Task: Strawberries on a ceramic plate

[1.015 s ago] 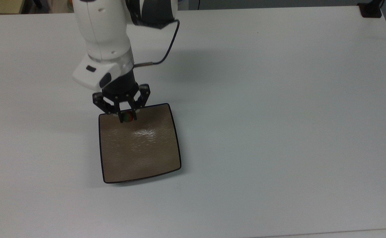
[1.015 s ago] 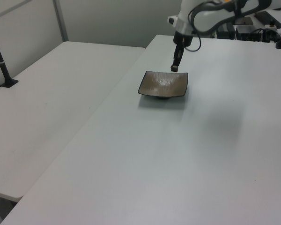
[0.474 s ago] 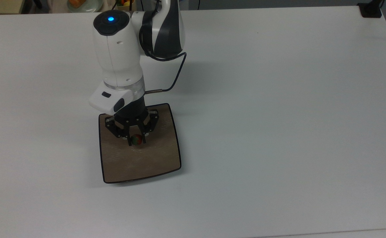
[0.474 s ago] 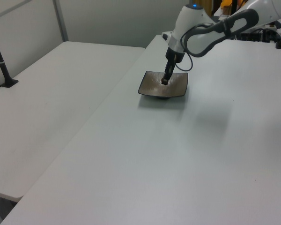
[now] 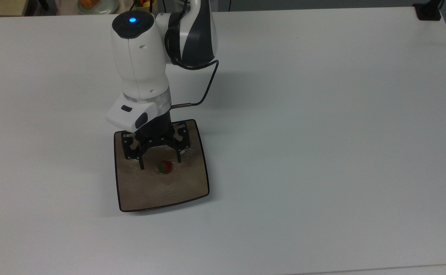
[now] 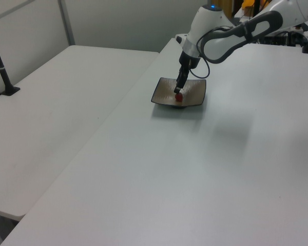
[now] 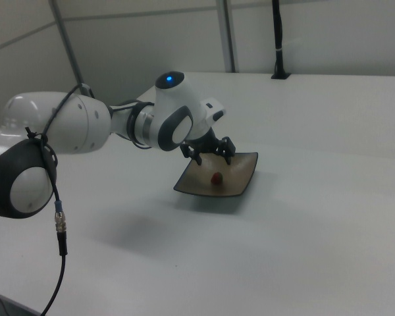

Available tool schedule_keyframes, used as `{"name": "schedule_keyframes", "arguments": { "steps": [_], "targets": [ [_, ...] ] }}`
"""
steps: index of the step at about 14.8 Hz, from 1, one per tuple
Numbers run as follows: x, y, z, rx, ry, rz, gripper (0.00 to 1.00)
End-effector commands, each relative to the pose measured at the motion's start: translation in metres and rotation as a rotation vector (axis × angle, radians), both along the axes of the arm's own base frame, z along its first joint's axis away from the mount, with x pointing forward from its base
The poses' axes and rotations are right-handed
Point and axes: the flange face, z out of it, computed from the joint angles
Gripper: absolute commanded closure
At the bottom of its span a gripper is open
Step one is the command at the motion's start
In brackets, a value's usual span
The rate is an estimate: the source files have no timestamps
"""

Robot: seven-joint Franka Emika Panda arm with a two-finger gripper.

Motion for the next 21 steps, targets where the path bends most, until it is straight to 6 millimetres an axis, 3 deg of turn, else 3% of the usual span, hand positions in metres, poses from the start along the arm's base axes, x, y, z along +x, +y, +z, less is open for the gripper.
{"name": "schedule_keyframes", "arguments": {
  "steps": [1,8,13,16,21],
  "targets": [
    [-0.033,0.008,0.049,0.009,0.115,0.003,0.0],
    [-0.118,0.005,0.168,0.026,0.385,-0.089,0.0],
    [-0.173,0.038,0.231,0.037,0.43,-0.191,0.0],
    [-0.201,0.065,0.248,0.036,0.427,-0.14,0.0],
    [-0.2,0.084,0.253,0.066,0.38,-0.105,0.0]
  ]
}}
